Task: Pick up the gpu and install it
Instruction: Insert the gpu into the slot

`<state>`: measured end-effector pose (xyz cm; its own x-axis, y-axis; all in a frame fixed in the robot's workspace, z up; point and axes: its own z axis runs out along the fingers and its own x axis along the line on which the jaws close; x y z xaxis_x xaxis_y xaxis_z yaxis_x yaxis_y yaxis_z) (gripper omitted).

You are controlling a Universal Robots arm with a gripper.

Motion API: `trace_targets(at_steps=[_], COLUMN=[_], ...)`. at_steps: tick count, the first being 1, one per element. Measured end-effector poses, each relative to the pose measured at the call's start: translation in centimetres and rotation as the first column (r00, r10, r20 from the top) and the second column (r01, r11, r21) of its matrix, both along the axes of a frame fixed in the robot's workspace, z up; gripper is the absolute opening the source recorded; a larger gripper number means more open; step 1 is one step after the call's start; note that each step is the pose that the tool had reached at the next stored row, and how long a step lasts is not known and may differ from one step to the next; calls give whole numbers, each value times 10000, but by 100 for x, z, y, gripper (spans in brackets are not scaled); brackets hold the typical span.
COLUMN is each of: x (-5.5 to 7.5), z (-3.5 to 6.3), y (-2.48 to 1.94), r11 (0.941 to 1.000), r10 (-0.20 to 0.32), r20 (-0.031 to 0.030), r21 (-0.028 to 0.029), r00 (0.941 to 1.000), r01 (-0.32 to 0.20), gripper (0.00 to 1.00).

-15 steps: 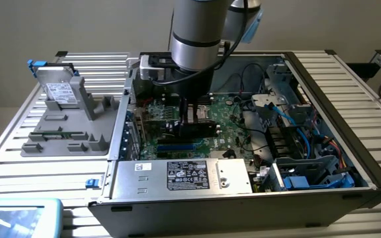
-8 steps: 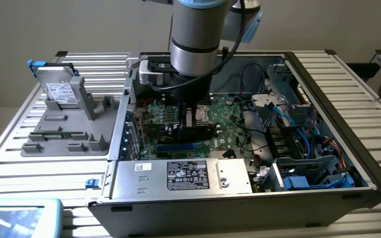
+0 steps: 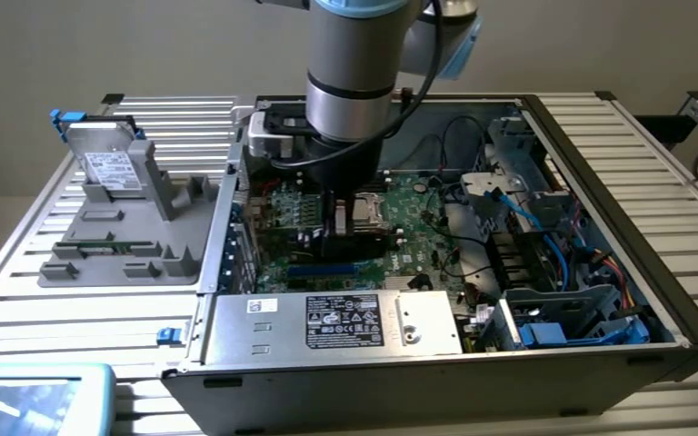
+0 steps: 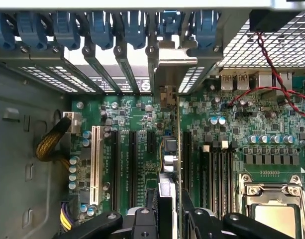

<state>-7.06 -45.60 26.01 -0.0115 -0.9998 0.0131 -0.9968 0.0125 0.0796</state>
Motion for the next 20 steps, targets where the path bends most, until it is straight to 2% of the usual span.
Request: trace_targets(at_steps=[4, 10, 20], x=[-8, -22, -49], z=[-17, -31, -52], y=[-22, -23, -20], r11=[10000, 10000, 10000], r10=[-3, -48, -87], r20=[0, -44, -46], r21=[4, 3, 4], r00=[10000, 10000, 10000], r01=[3, 48, 87], gripper=[29, 29, 29])
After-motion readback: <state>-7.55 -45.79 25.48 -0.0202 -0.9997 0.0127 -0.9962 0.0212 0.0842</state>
